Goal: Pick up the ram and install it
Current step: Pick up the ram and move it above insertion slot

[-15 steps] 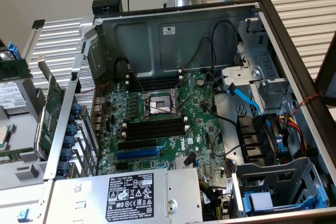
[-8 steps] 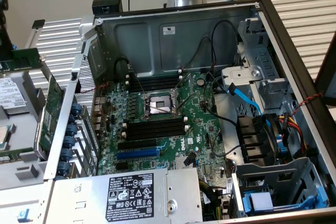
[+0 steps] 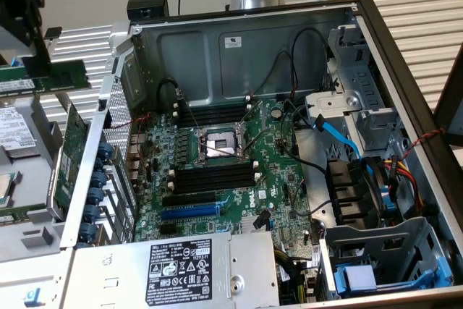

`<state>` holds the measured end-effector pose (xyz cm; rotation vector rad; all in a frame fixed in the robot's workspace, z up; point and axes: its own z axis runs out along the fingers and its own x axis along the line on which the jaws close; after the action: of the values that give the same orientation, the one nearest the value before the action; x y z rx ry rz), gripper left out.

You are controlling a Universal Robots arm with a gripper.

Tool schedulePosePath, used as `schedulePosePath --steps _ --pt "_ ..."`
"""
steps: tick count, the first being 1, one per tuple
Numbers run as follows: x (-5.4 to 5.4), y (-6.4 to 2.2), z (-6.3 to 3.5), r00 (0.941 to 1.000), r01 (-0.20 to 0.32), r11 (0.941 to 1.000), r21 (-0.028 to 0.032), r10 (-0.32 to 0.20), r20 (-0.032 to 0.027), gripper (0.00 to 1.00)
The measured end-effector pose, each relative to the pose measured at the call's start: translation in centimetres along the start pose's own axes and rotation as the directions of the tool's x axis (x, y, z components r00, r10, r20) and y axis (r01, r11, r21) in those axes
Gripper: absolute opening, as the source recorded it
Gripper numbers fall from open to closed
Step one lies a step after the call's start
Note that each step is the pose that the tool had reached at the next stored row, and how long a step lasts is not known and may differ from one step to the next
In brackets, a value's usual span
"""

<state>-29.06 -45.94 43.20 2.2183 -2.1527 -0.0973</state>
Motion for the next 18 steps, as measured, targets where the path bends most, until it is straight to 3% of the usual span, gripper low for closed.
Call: schedulePosePath --steps 10,18 --pt "-1.0 -4.05 -0.24 1.0000 0.000 1.0000 0.0012 0.000 -0.0001 0.12" --pt "-2.7 -6.96 0.04 1.0000 0.000 1.0000 0.0038 0.000 -0.0004 0.12"
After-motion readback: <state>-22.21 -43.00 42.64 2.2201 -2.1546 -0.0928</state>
